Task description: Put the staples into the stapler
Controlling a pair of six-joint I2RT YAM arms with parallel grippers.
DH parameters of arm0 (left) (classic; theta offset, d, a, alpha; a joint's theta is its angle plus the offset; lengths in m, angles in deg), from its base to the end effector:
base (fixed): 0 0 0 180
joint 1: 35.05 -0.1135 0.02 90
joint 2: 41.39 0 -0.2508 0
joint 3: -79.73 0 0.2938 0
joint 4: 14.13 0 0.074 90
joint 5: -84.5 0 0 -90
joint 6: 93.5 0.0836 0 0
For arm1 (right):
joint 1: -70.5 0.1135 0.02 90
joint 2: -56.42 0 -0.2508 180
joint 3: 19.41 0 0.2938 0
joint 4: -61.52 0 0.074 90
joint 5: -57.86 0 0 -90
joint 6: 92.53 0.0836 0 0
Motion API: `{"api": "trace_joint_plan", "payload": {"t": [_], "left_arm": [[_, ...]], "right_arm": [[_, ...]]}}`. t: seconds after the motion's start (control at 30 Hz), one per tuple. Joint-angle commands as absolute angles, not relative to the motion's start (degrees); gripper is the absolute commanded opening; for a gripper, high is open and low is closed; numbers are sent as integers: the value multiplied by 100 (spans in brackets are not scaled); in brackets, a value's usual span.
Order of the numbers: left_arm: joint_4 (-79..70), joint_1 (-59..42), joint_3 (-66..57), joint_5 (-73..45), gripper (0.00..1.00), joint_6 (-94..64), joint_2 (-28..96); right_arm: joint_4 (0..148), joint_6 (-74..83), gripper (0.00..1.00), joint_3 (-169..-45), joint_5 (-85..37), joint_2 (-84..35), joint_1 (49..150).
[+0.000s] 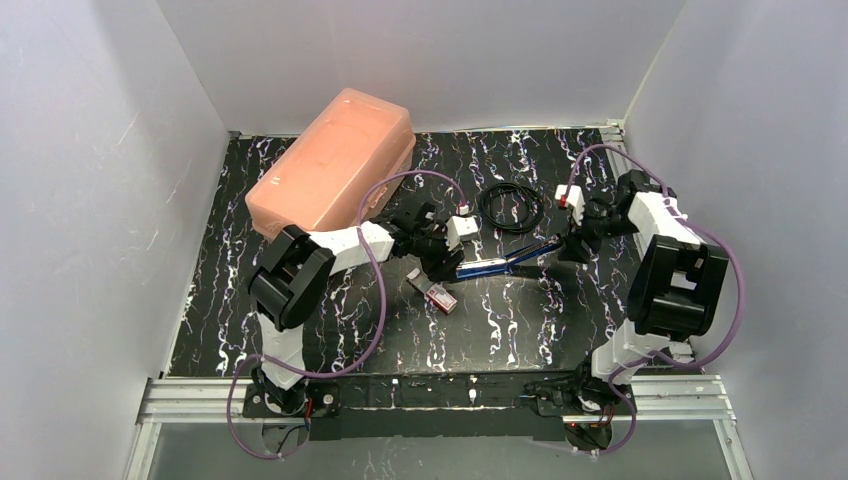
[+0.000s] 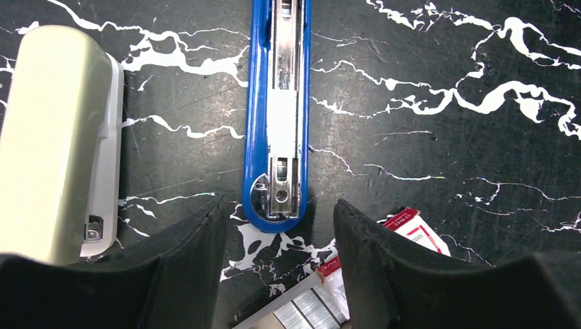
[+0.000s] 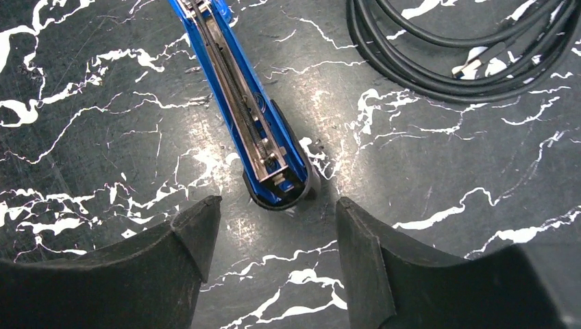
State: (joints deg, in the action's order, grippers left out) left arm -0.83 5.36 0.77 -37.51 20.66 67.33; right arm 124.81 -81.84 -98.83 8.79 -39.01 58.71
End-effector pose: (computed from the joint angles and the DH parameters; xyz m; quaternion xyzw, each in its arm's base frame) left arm 0.3226 -0.3328 0.1063 0.5638 0.6867 -0.3045 0.3432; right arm 0.3554 -0.0182 0.1474 -0.5455 0.7574 0.1814 0.3097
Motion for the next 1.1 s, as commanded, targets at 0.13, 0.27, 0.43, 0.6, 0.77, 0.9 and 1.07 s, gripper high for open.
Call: {"api": "trace_joint_plan", "payload": {"t": [0.13, 0.27, 0.43, 0.6, 0.77, 0.9, 1.07], "left_arm": [[-201, 538, -91, -3788, 48, 2054, 6817], [-182, 537, -111, -3835, 39, 2056, 6868], [-208, 544, -38, -3819, 29, 2084, 6884], [-208, 547, 38, -3822, 0, 2039, 6896], [-489, 547, 201, -3802, 0, 2032, 6837], [-492, 547, 199, -3806, 0, 2004, 6839], [-478, 556, 202, -3719, 0, 2009, 6823]], "right_arm": [[12354, -8172, 60, -10033, 1091, -4033, 6107], [12358, -8092, 51, -10038, 1050, -4018, 6226], [12428, -8032, 39, -10052, 977, -3944, 6362], [12552, -7965, 25, -10143, 914, -3802, 6542], [12681, -7777, 22, -10257, 1024, -3517, 6743], [12611, -7459, 22, -10236, 1134, -3211, 7024], [12086, -6757, 21, -9976, 1135, -2939, 7669]]}}
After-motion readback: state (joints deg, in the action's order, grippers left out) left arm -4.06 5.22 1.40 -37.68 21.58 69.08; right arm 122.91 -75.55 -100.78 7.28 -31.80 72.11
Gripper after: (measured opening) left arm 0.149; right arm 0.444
